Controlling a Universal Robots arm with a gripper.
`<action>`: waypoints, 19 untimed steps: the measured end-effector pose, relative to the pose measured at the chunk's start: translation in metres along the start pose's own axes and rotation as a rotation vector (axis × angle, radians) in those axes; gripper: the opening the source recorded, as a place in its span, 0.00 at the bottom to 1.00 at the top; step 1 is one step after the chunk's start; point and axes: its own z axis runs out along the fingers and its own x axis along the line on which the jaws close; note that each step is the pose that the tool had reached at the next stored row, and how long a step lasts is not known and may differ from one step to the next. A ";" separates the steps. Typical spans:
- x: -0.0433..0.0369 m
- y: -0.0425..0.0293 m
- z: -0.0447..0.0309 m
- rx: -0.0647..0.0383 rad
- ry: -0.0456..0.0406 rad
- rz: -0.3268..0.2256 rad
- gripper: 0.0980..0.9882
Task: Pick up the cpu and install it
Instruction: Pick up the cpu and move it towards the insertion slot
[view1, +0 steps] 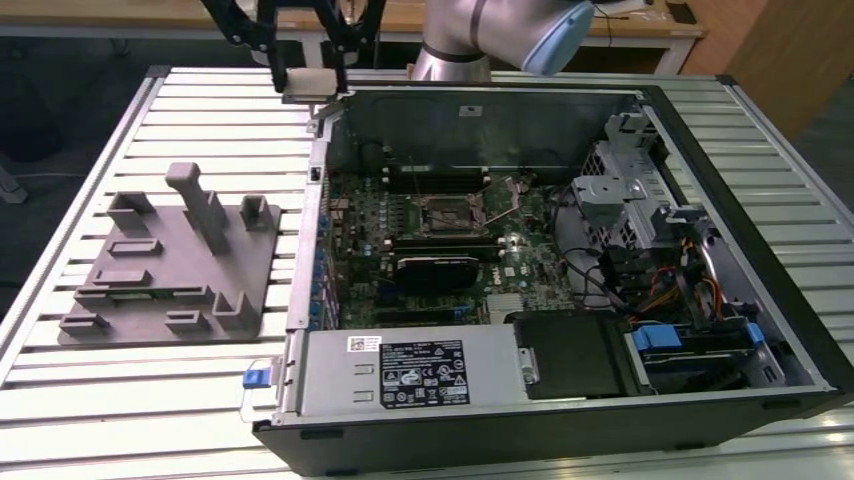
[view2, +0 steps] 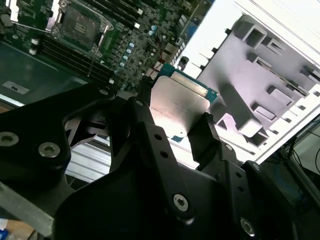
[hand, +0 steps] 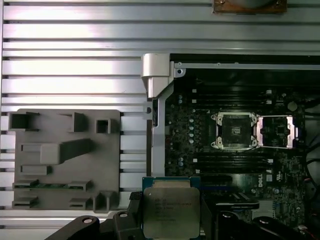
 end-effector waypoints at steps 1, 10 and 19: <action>-0.0028 0.0000 0.0000 0.000 0.0001 0.000 0.50; -0.0279 0.0004 0.0001 0.000 0.0012 0.000 0.50; -0.0531 0.0008 0.0002 0.000 0.0024 0.000 0.50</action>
